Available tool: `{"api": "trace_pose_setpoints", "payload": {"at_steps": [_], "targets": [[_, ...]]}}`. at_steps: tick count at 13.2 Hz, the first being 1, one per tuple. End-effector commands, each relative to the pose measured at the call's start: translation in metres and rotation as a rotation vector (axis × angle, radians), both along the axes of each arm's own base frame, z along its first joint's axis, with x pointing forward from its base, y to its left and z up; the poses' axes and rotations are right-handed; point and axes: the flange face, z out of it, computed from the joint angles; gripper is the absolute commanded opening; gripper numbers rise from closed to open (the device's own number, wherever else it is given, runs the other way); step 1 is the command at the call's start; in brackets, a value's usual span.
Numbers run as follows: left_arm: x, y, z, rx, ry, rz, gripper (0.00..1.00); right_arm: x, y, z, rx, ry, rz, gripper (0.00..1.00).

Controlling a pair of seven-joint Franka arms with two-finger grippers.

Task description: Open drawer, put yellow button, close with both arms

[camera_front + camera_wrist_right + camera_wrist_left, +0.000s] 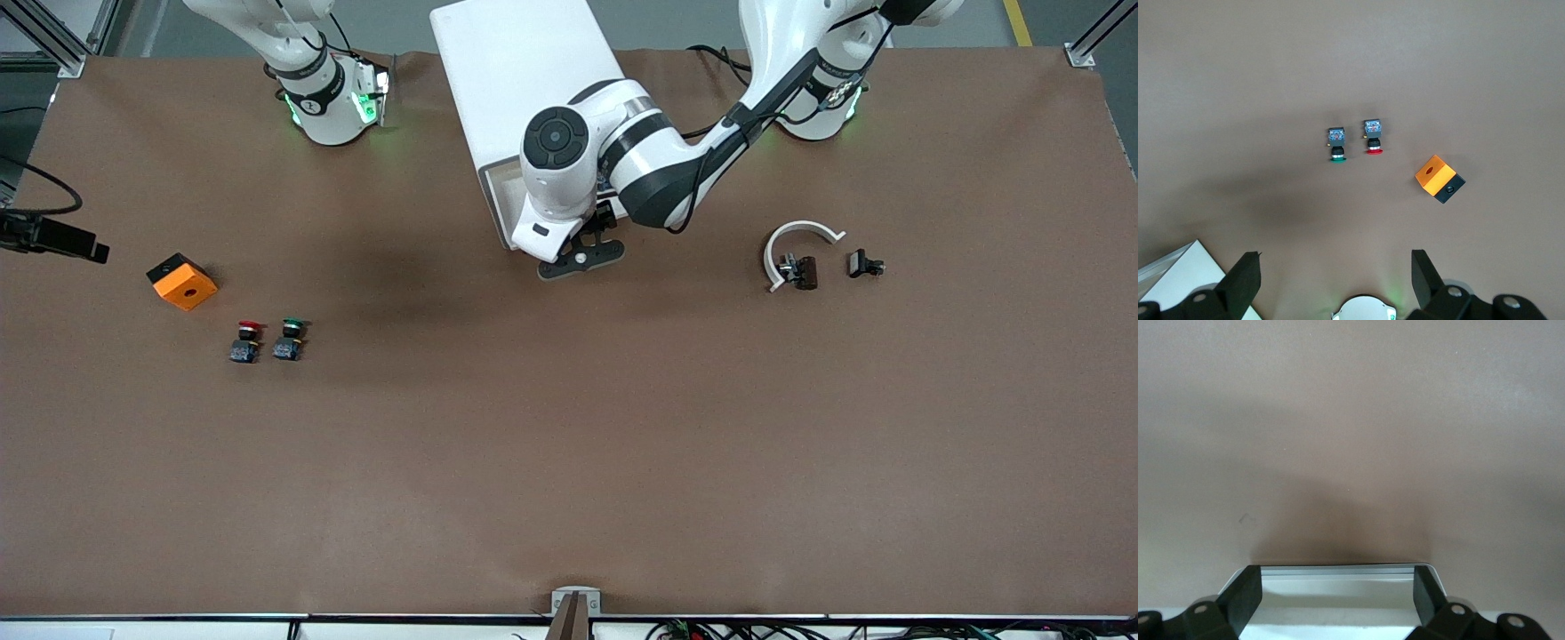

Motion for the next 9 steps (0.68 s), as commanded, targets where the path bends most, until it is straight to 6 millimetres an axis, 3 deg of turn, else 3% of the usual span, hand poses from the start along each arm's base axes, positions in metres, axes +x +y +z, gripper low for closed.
{"api": "trace_pose_setpoints", "payload": {"at_steps": [1,6,9], "targets": [[-0.021,-0.009,0.0,0.03,-0.01,-0.006,1.0,-0.03,0.002,0.016,0.013,-0.048,0.049,1.0],[-0.047,-0.029,-0.003,0.036,0.0,-0.003,1.0,-0.047,-0.002,0.024,0.015,-0.077,0.077,1.0],[-0.066,-0.042,-0.004,0.038,0.005,-0.017,1.0,-0.062,-0.019,0.019,0.026,-0.12,0.095,1.0]]}}
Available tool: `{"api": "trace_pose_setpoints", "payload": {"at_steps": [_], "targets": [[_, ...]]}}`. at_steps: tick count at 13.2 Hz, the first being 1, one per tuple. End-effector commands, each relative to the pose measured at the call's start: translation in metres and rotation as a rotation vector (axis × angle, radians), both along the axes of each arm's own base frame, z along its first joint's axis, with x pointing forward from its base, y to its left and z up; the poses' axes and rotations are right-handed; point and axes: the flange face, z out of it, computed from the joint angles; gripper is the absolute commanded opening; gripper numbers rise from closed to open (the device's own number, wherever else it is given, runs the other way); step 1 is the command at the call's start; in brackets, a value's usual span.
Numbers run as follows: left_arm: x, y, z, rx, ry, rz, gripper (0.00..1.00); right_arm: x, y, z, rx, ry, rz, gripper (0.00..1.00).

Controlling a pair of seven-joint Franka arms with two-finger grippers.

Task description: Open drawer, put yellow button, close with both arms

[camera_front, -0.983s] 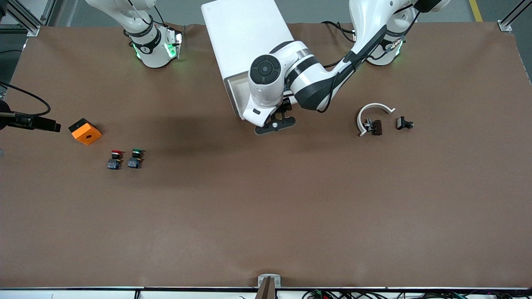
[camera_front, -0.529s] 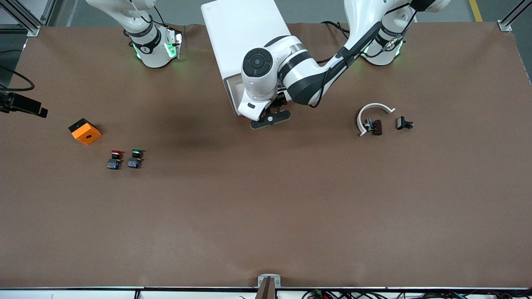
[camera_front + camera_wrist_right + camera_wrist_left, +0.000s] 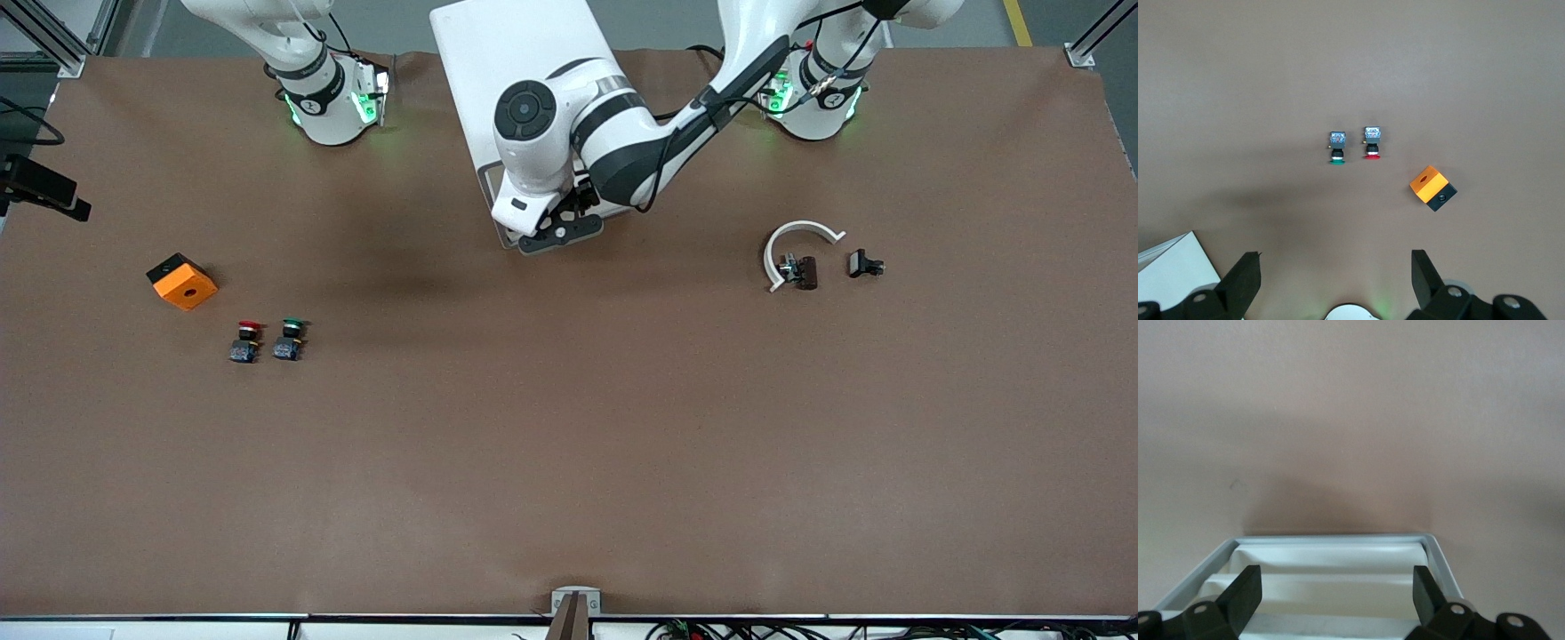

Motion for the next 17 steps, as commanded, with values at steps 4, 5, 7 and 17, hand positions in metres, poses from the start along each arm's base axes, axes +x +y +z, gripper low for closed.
{"api": "trace_pose_setpoints", "payload": {"at_steps": [4,5,7,17], "targets": [[-0.039,-0.024,-0.005,0.019,0.004,-0.017,1.0,-0.04,-0.012,0.018,0.029,-0.084,0.043,1.0],[-0.044,-0.026,-0.008,0.021,0.009,-0.023,1.0,-0.043,-0.011,0.021,0.029,-0.087,0.045,1.0],[-0.052,-0.031,-0.013,0.028,0.017,-0.029,1.0,-0.044,-0.005,0.023,0.02,-0.084,0.061,1.0],[-0.066,-0.037,-0.028,0.05,0.037,-0.052,1.0,-0.045,-0.011,0.021,0.021,-0.082,0.047,1.0]]}}
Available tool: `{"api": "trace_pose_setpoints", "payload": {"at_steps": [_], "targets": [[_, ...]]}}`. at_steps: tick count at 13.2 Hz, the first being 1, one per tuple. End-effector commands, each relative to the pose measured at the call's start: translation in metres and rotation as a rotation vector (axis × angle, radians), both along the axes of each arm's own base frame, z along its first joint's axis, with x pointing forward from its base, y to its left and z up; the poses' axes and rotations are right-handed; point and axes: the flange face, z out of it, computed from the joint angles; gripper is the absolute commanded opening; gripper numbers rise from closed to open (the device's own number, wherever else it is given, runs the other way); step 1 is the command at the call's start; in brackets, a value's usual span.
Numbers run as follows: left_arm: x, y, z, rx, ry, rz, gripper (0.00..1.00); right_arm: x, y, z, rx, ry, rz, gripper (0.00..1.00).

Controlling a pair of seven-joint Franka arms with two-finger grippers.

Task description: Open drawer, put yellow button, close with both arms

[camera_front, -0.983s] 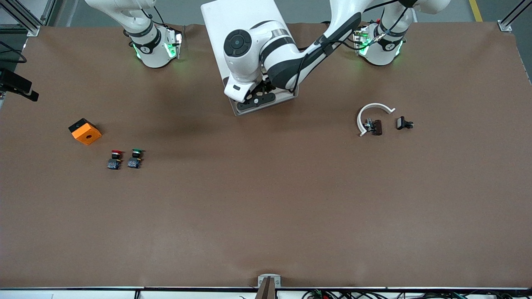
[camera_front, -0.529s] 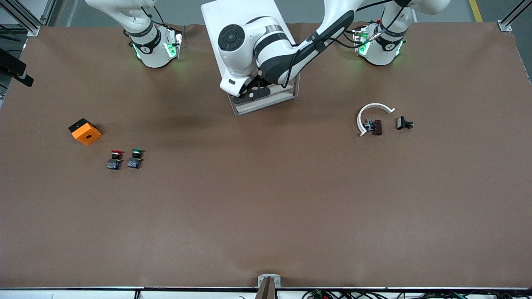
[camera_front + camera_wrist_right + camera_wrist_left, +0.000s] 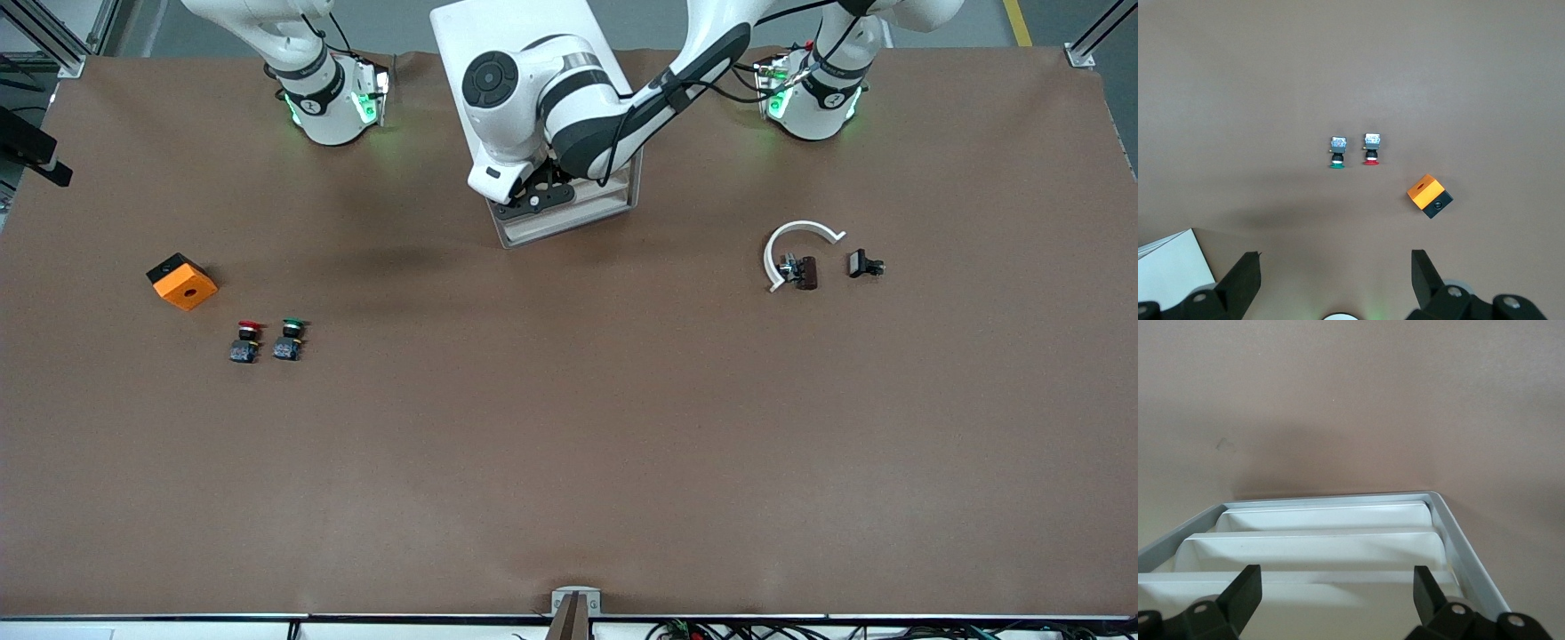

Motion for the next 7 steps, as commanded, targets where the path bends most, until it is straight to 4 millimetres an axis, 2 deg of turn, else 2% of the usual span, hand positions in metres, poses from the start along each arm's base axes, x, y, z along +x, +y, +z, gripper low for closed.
{"api": "trace_pose_setpoints", "payload": {"at_steps": [1,2,7], "targets": [[-0.011,-0.006,-0.007,0.012,0.011,-0.015,1.0,-0.006,-0.001,0.001,0.004,-0.007,0.009,1.0],[-0.004,-0.003,-0.005,0.01,0.009,-0.007,1.0,-0.006,-0.002,0.001,0.005,-0.005,0.008,1.0],[0.061,0.033,0.008,-0.008,-0.025,0.081,1.0,-0.008,-0.002,-0.001,0.007,0.01,0.01,1.0]]}}
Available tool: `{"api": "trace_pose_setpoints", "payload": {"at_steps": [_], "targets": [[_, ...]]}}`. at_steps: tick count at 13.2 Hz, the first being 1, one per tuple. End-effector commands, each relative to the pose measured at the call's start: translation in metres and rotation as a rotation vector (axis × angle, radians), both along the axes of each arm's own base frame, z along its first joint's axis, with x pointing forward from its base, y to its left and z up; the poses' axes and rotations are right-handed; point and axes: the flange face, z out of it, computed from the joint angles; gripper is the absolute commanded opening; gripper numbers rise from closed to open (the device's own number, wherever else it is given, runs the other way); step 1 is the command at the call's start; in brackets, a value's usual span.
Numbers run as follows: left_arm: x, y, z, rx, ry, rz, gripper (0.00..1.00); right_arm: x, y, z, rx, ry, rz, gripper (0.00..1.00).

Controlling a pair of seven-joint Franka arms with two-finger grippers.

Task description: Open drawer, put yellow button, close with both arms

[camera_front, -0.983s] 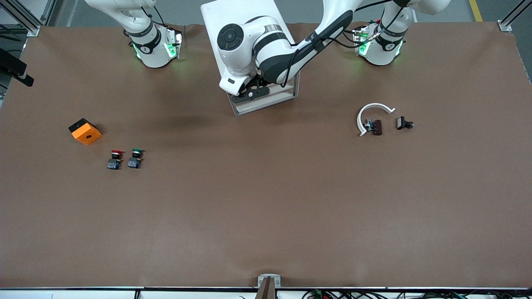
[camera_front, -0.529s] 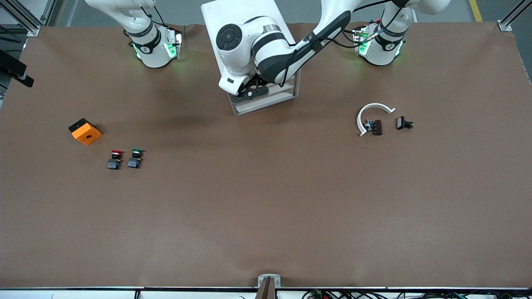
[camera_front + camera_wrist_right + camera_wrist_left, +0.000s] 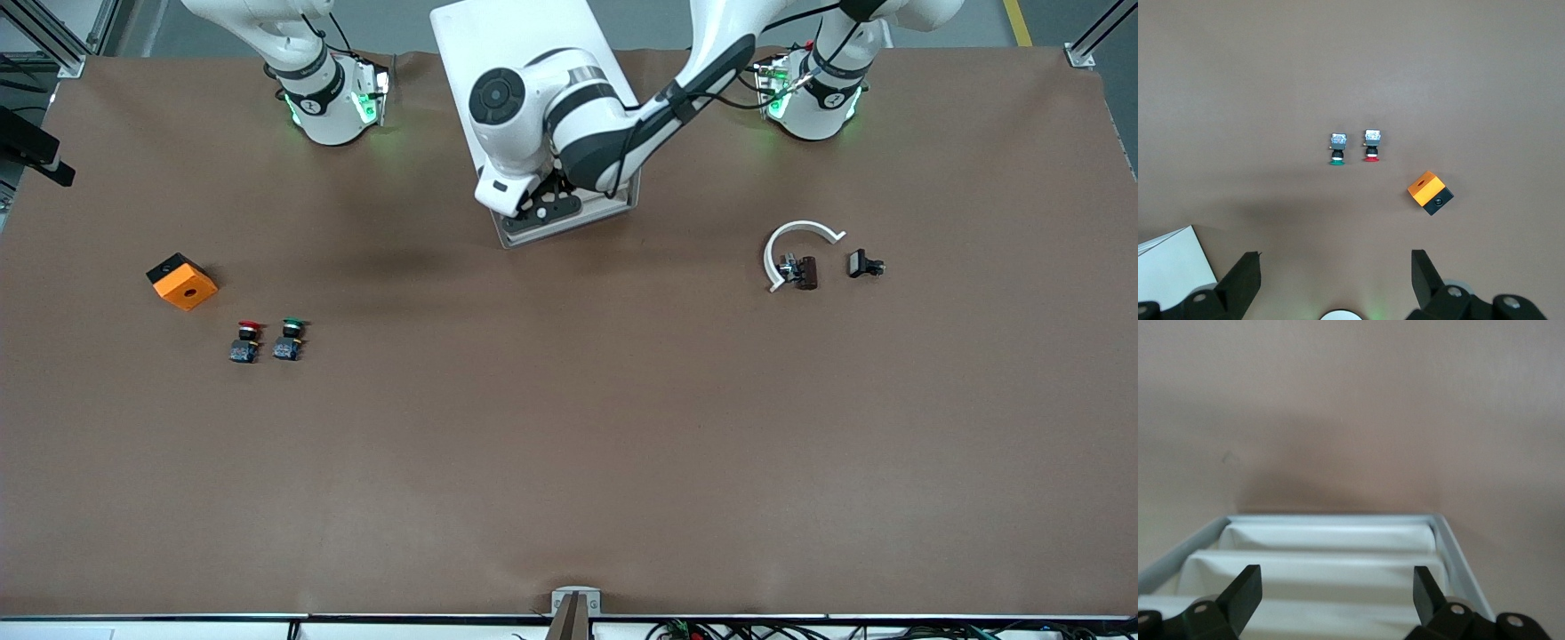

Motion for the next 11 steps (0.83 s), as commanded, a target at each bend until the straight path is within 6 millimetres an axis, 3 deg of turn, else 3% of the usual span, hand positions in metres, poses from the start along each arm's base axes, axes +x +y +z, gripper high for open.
{"api": "trace_pose_setpoints", "payload": {"at_steps": [1,2,7,11], "targets": [[0.04,0.023,0.01,-0.003,-0.036,0.043,1.0,-0.006,-0.001,0.0,0.006,0.004,0.012,1.0],[0.064,0.038,0.018,-0.01,-0.056,0.078,1.0,-0.007,0.003,0.001,0.006,0.005,0.019,1.0],[0.124,0.095,0.021,-0.009,-0.06,0.168,1.0,-0.007,0.017,0.001,0.006,0.016,0.043,1.0],[0.18,0.173,0.03,-0.007,-0.047,0.175,1.0,-0.007,0.016,0.0,0.005,0.021,0.043,1.0]]}}
